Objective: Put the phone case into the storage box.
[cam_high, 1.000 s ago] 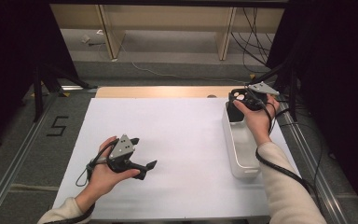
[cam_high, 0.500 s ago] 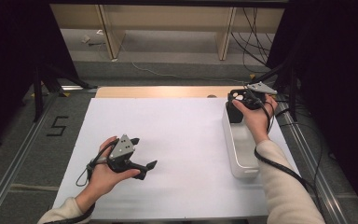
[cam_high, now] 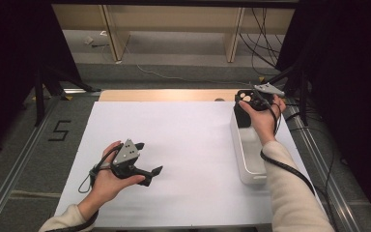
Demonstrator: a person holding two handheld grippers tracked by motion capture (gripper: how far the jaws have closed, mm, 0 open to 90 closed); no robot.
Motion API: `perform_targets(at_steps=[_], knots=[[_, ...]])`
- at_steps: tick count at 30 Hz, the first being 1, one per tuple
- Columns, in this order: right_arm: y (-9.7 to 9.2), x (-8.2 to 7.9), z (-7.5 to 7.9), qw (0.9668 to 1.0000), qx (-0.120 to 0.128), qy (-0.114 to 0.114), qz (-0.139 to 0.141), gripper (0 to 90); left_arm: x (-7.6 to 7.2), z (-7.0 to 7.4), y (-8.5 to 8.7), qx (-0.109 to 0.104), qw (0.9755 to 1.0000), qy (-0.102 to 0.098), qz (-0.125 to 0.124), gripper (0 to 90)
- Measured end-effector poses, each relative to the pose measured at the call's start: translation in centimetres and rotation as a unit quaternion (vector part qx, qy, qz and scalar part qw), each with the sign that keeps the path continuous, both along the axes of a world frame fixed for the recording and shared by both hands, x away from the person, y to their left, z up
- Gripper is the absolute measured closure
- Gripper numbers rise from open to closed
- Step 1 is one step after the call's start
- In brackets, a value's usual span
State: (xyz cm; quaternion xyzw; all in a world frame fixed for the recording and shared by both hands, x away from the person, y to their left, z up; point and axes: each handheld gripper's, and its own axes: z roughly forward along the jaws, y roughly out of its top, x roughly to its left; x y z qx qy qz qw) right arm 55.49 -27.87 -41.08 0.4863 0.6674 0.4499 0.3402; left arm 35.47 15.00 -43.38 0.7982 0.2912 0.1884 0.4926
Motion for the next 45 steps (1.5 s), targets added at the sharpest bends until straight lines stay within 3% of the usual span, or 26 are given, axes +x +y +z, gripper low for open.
perform_targets(at_steps=[15, 26, 45], knots=[[-0.1, 0.7, -1.0, 0.9996, -0.004, 0.025, -0.013, 3.7, 0.0, 0.0, 0.0, 0.000, 1.0000, 0.000, 0.000, 0.0], [-0.2, 0.8, -1.1, 0.9995, -0.004, 0.025, -0.016, 0.7, 0.0, 0.0, 0.0, -0.001, 1.0000, 0.000, 0.001, 0.0], [-0.2, -1.2, -0.5, 0.9994, -0.001, 0.033, -0.008, 0.9, 0.0, 0.0, 0.0, 0.001, 1.0000, -0.001, 0.003, 0.0]])
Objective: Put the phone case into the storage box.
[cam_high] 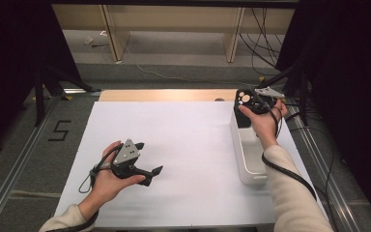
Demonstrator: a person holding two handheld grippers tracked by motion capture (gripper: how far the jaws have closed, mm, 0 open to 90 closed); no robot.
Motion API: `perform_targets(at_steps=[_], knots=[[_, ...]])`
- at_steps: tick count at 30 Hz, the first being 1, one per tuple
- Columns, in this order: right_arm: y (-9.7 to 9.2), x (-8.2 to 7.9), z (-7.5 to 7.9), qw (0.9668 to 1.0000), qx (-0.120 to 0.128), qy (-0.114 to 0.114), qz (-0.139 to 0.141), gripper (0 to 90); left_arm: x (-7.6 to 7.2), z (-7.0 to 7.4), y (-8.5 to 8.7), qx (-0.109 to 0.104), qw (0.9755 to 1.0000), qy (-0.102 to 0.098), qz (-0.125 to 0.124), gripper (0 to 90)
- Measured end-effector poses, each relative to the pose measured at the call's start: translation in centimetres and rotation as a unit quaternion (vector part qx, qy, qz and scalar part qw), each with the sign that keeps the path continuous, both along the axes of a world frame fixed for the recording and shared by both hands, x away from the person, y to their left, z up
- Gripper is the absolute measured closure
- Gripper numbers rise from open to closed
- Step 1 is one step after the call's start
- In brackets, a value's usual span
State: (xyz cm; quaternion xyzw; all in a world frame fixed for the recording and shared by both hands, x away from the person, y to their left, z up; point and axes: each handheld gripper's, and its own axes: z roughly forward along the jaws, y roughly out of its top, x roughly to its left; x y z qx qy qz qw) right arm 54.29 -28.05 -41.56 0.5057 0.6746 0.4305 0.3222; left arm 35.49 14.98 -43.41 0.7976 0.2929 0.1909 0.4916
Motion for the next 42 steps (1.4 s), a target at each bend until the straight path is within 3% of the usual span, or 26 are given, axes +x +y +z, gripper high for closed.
perform_targets(at_steps=[11, 16, 28, 42], knots=[[-0.1, -1.9, 0.9, 0.9999, 0.001, -0.002, 0.010, 1.8, 0.0, 0.0, -0.1, 0.000, 1.0000, 0.000, 0.002, 0.0], [-0.1, -2.8, 1.2, 0.9997, 0.012, -0.002, 0.019, 2.9, -0.1, 0.0, -0.1, -0.001, 1.0000, 0.000, 0.002, 0.0], [1.0, -5.1, 2.4, 0.9978, 0.016, -0.019, 0.062, 9.2, -0.1, 0.0, -0.1, -0.002, 1.0000, 0.001, 0.002, 0.0], [1.8, -6.7, 2.2, 0.9945, 0.031, -0.018, 0.099, 17.5, -0.1, 0.0, -0.1, -0.002, 1.0000, 0.001, 0.002, 0.0]])
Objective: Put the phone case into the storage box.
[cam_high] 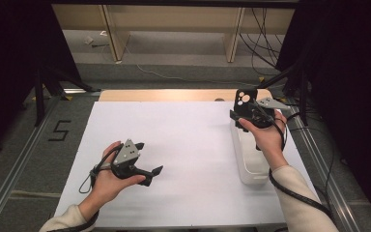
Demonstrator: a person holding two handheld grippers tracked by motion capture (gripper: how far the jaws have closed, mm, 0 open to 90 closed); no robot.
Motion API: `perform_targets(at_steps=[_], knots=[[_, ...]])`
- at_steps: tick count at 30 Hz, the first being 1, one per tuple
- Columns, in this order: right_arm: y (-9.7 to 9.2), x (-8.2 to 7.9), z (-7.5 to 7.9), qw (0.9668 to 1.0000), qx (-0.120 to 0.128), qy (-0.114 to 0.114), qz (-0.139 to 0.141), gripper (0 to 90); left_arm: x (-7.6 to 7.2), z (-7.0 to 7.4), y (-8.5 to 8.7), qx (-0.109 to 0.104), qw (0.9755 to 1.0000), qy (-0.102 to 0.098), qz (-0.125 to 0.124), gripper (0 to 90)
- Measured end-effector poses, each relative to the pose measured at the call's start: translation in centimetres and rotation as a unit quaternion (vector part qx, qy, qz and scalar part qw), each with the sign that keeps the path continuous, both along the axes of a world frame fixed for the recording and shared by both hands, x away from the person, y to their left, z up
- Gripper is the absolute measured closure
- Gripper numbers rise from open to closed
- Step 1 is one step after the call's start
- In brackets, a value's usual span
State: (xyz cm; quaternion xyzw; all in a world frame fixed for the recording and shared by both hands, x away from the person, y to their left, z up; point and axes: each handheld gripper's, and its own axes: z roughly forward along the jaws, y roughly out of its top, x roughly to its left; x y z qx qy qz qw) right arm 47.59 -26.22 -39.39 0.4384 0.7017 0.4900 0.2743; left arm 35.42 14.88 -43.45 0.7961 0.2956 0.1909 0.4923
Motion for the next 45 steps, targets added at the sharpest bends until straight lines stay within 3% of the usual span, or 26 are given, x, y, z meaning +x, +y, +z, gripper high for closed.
perform_targets(at_steps=[23, 45], knots=[[2.0, -2.6, 0.6, 0.9972, 0.012, -0.014, 0.073, 16.5, 0.0, 0.1, 0.1, 0.000, 1.0000, 0.000, 0.000, 0.0], [2.1, -5.5, 0.7, 0.9926, 0.008, -0.020, 0.120, 15.7, 0.0, 0.1, 0.1, -0.001, 1.0000, 0.000, 0.001, 0.0]])
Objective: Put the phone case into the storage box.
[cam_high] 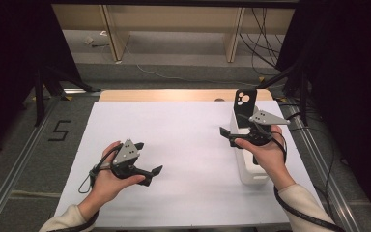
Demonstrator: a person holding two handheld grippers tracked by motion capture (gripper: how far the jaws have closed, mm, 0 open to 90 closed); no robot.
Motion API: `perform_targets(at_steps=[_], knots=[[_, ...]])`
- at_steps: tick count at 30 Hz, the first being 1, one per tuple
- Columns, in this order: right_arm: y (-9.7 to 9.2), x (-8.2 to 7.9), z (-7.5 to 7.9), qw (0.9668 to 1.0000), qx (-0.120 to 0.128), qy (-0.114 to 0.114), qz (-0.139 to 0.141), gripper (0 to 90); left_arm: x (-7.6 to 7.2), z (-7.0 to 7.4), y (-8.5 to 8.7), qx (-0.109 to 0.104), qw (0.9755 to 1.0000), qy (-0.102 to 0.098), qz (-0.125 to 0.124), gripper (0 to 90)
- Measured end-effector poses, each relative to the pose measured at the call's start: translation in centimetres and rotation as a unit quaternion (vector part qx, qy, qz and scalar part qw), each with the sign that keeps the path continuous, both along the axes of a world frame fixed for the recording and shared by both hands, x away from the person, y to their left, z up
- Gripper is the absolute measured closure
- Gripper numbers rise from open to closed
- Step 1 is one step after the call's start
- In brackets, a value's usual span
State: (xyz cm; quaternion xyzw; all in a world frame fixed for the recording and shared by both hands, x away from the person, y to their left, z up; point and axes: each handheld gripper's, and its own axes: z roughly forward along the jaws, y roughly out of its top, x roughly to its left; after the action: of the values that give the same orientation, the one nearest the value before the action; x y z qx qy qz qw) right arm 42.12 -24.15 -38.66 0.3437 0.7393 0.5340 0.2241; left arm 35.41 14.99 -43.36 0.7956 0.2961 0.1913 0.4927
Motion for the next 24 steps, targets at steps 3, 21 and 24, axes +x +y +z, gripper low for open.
perform_targets(at_steps=[3, 21, 24], knots=[[0.0, -0.3, 0.0, 1.0000, 0.000, -0.001, 0.005, 15.6, 0.0, 0.0, 0.0, 0.000, 1.0000, 0.000, 0.000, 0.0], [-0.9, -2.5, 0.1, 0.9997, -0.005, -0.013, 0.020, 15.6, 0.0, 0.0, 0.0, -0.001, 1.0000, 0.000, 0.001, 0.0], [-1.0, -3.0, 0.1, 0.9996, -0.006, -0.015, 0.024, 15.6, 0.0, 0.0, 0.0, -0.002, 1.0000, 0.001, 0.001, 0.0]])
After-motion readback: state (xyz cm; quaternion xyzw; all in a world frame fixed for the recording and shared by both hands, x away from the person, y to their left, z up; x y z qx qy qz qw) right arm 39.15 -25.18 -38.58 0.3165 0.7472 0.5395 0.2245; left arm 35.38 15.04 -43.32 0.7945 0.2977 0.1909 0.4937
